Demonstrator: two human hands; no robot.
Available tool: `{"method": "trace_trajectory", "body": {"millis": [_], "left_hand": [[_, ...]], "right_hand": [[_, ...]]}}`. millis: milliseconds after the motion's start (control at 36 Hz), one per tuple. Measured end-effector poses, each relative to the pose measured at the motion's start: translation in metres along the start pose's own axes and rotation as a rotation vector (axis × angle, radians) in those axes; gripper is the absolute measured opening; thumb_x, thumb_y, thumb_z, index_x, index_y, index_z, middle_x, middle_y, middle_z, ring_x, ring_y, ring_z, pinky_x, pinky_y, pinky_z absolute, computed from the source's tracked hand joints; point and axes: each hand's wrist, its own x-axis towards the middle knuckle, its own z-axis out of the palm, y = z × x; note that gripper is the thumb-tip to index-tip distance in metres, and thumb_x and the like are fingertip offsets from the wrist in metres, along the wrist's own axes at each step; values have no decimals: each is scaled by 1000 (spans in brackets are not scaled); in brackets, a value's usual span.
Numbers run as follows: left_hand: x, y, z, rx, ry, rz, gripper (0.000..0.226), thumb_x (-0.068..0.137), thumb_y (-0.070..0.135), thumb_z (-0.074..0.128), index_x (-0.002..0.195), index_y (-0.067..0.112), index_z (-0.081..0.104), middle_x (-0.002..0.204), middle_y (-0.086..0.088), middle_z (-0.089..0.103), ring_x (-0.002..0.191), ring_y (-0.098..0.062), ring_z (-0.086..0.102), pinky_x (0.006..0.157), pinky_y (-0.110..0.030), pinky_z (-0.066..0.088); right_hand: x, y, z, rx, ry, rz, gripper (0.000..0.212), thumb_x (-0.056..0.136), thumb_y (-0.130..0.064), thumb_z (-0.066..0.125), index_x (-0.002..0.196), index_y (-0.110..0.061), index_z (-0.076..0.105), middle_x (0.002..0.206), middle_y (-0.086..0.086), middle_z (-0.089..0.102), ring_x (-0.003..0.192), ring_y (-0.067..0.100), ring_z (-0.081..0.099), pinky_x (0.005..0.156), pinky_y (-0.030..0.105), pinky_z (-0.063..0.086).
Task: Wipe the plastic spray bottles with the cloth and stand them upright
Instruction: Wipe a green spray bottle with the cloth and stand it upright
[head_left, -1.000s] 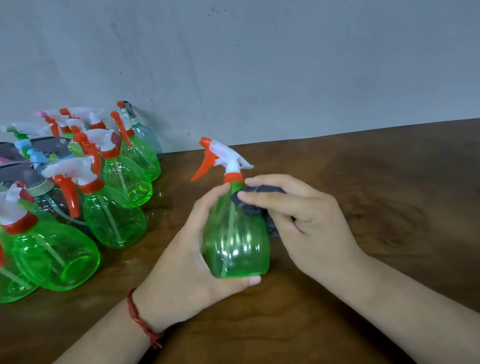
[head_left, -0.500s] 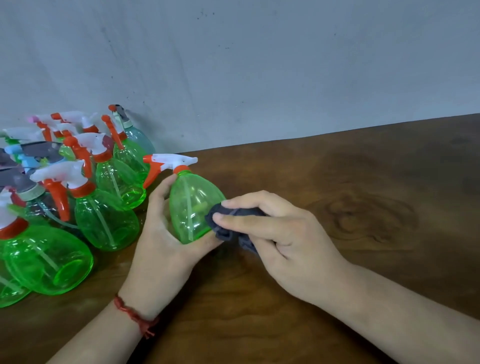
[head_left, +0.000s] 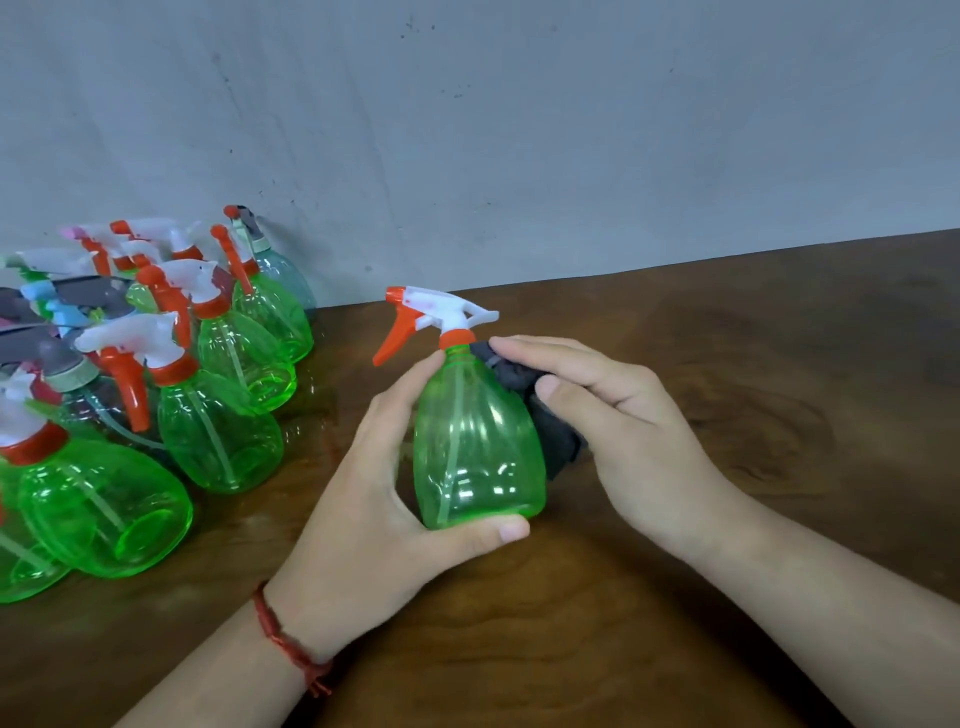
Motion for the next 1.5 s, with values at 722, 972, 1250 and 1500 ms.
{"method": "trace_trajectory", "body": {"millis": [722,972,1250,1500], "left_hand": [[3,-8,1,19,189,-121,111,63,45,101,156,38,41,146,7,62,133,-16,64,113,-46,51],[-8,11,13,-115,-72,-60,120,68,20,103,163,38,32,158,13,53,145,-15,54,119,-42,45],[-2,0,10,166,21,-15,124,67,40,102,165,39,27,161,22,43,149,-5,46,123,-34,41],[5,-6,-3,38,264,-154,113,66,45,98,160,40,35,141,14,65,129,-3,64,106,-16,49]], "right_hand": [[-12,9,20,-299,55,-119,27,104,-10,67,125,-21,79,136,-15,70,129,-3,62,111,22,49],[2,-2,3,223,90,175,27,106,-12,61,128,-15,76,127,-2,77,125,16,69,115,47,50],[-5,5,10,11,49,92,25,104,-7,65,118,-19,81,131,-15,74,130,-1,62,111,21,48],[-19,5,25,-176,-18,-25,30,103,-8,67,125,-24,79,138,-21,68,132,-5,59,114,20,46]]}}
